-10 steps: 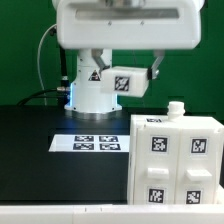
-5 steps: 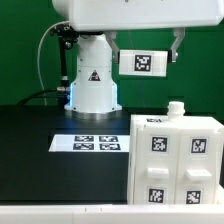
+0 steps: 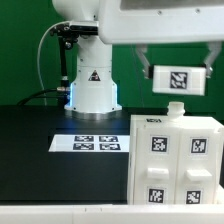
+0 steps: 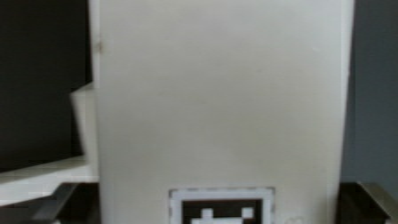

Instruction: Assemble cabinet

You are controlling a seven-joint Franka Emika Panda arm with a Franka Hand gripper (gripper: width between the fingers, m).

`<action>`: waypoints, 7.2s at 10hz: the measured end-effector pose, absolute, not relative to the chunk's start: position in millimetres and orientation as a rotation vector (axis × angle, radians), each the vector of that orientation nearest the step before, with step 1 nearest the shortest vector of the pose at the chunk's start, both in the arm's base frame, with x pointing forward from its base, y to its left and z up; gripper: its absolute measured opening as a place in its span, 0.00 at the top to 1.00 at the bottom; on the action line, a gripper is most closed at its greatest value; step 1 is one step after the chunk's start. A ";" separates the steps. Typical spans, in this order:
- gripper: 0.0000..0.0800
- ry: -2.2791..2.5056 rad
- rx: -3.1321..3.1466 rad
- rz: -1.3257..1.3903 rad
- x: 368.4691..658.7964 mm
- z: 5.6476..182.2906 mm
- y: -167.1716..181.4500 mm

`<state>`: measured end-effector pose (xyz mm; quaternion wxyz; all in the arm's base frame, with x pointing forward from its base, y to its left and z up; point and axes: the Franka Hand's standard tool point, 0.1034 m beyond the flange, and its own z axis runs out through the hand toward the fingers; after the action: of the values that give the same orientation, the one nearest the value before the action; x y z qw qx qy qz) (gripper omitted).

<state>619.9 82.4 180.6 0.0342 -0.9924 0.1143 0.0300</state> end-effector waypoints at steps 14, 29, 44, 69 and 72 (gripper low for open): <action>0.30 0.338 -3.055 0.066 624.6 162.9 76.6; 0.30 2.060 -2.166 0.123 625.2 161.3 77.7; 0.00 1.949 -2.198 0.190 628.3 196.3 86.9; 0.29 -1.163 -2.830 -0.040 627.7 169.5 86.7; 0.71 -0.817 -2.953 -0.069 634.7 176.6 84.3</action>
Offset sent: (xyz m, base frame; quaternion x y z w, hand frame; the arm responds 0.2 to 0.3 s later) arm 0.0000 0.0000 0.0000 0.0000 0.0000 0.0000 1.0000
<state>634.7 84.3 176.6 0.0385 -0.9628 -0.2664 -0.0224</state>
